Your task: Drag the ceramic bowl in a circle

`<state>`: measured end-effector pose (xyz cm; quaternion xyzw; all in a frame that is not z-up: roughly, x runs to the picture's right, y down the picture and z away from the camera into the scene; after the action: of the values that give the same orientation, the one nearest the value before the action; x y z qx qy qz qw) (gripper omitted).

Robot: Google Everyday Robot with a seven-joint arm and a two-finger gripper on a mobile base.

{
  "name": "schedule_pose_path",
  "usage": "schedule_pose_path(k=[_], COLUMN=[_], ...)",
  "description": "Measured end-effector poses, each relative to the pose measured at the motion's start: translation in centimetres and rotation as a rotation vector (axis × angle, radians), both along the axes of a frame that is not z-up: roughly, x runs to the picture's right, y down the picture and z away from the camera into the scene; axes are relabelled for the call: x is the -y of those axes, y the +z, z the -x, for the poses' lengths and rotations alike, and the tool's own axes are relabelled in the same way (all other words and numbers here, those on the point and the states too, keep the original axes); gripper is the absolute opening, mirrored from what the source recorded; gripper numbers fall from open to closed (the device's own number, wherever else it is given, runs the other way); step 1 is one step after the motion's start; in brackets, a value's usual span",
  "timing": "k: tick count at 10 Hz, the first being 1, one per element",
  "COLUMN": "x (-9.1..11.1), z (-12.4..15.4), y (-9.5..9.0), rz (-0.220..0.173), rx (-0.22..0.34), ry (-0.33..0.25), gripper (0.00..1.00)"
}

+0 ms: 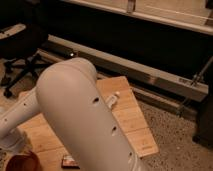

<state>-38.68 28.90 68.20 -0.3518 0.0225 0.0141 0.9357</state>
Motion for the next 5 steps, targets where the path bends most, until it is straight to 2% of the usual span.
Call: schedule_pose_path(k=[2,3,5], x=[0.1,0.9,3.9], z=[3.3,4.6,6.3], y=[0.6,1.2,3.0], rz=[0.000,-0.006,-0.038], rx=[0.065,0.086,0.104], ry=[-0.028,-0.027,-0.005], gripper=[0.00,0.00,0.00])
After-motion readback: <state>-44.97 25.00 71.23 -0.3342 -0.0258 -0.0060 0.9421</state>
